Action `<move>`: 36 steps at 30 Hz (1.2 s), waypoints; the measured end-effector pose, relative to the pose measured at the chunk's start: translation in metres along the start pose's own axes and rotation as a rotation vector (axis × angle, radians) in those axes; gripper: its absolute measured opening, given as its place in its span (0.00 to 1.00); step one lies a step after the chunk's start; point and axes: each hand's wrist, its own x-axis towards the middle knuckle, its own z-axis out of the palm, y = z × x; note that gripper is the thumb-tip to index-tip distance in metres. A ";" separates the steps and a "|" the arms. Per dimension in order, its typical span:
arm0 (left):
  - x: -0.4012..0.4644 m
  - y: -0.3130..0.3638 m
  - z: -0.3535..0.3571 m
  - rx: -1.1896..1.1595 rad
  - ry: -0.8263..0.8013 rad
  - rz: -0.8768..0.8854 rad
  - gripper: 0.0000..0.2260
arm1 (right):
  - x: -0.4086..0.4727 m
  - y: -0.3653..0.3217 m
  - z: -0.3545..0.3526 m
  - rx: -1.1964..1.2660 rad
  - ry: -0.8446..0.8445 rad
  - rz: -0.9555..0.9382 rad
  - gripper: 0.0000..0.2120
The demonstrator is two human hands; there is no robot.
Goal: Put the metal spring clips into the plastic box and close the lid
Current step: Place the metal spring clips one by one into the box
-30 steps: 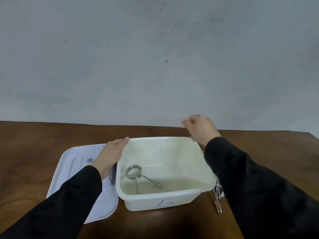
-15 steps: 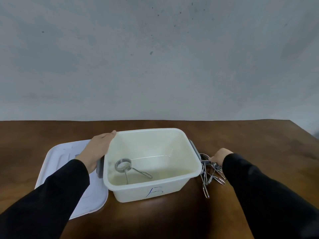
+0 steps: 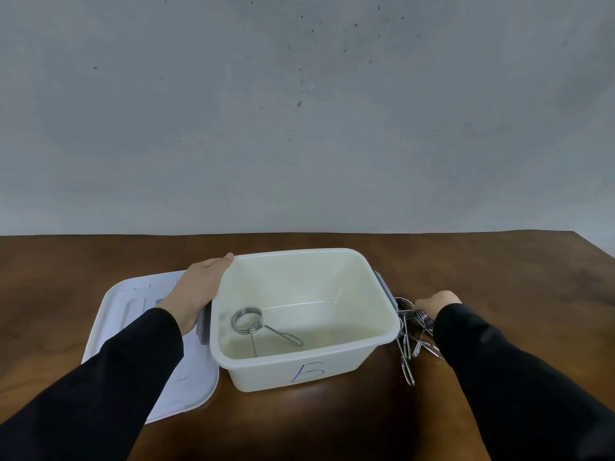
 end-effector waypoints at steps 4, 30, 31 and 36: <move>0.002 -0.001 -0.001 0.002 0.002 -0.015 0.20 | -0.001 0.001 -0.001 0.082 0.029 0.036 0.18; -0.002 0.004 0.003 -0.032 -0.059 0.002 0.15 | -0.198 -0.192 0.052 -0.297 -0.139 -1.026 0.13; -0.003 0.004 0.003 -0.027 -0.061 -0.001 0.14 | -0.195 -0.195 0.068 -0.338 -0.166 -1.010 0.14; -0.003 0.005 0.001 -0.011 -0.049 -0.014 0.20 | -0.187 -0.203 0.108 -0.535 -0.167 -1.037 0.09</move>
